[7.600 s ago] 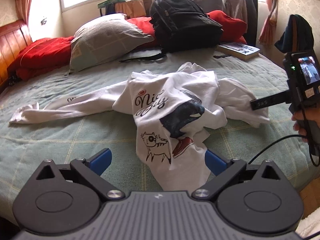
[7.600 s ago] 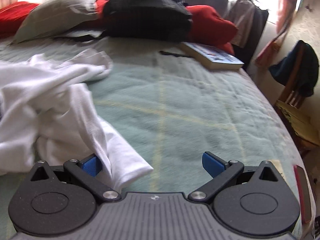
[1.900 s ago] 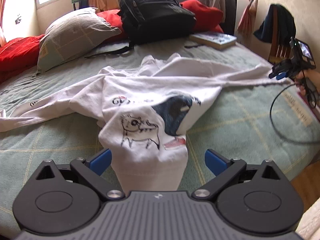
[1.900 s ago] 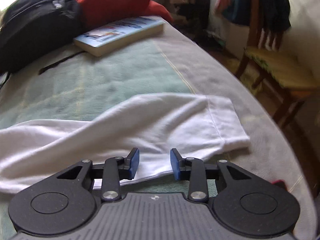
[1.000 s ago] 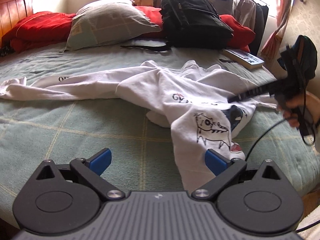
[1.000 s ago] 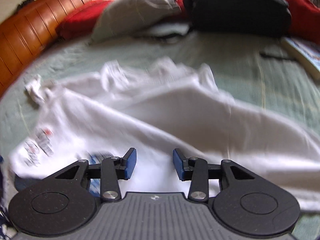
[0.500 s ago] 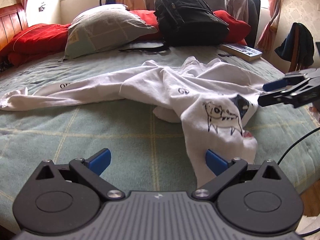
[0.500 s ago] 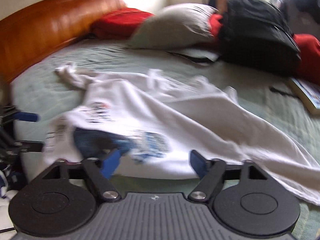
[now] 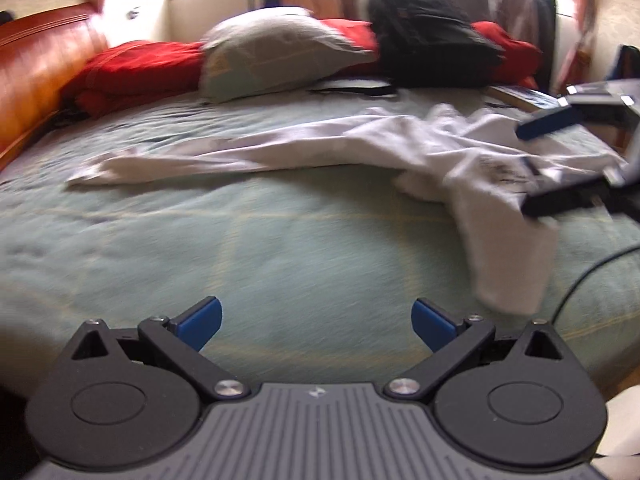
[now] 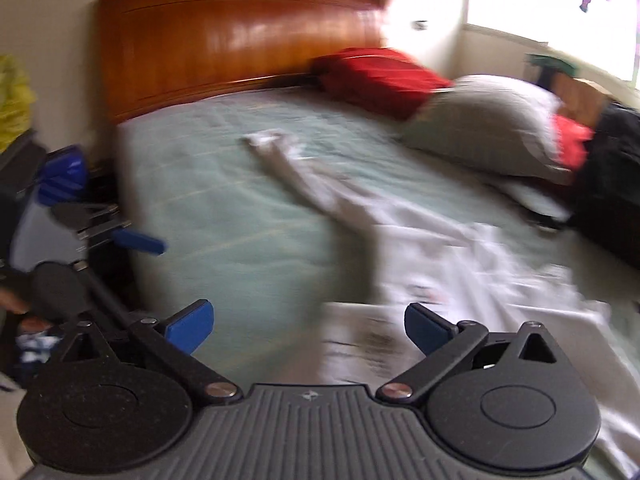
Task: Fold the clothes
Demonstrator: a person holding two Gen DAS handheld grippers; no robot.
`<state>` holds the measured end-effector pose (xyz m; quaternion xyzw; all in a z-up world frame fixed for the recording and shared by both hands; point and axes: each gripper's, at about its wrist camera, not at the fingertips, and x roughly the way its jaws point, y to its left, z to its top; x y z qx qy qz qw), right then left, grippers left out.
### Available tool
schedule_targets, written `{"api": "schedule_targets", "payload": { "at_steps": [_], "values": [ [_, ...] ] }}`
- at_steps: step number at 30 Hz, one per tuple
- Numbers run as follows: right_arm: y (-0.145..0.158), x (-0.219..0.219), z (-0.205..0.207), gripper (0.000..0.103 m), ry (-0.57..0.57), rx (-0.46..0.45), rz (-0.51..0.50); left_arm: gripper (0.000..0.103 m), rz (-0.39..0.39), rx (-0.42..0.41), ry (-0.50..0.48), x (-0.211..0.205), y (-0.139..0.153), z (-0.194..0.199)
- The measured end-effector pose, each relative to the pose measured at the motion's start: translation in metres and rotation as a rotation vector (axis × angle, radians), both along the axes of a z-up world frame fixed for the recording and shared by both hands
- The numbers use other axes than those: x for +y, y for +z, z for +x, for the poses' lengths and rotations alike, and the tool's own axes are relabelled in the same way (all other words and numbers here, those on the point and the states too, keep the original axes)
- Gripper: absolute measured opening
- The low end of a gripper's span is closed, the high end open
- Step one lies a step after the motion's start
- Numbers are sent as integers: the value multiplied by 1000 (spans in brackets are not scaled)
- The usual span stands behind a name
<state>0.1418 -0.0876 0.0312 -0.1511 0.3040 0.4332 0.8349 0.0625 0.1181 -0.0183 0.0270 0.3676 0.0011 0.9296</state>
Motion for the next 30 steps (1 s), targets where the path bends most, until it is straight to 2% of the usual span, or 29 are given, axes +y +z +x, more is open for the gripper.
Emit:
{"api": "schedule_targets", "payload": {
  "at_steps": [2, 7, 10, 12, 14, 16, 25, 30],
  "values": [
    [-5, 21, -10, 103, 46, 27, -7, 101, 10, 1, 47, 17, 0, -8],
    [-28, 66, -18, 103, 61, 120, -60, 101, 13, -12, 97, 42, 3, -20],
    [-45, 83, -12, 103, 15, 170, -120, 101, -4, -26, 101, 46, 4, -21],
    [-54, 87, -6, 103, -47, 131, -189, 101, -13, -29, 91, 44, 3, -19],
    [-60, 81, 4, 103, -118, 73, -254, 101, -18, -28, 77, 40, 2, -16],
    [-58, 65, 13, 103, -177, 41, -275, 101, -20, -26, 60, 35, 1, -12],
    [-48, -10, 50, 103, -386, -11, -302, 101, -32, -20, -14, 5, 1, 11],
    [-52, -35, 83, 103, -416, -16, -274, 101, -37, -5, -44, -11, -1, 20]
  ]
}}
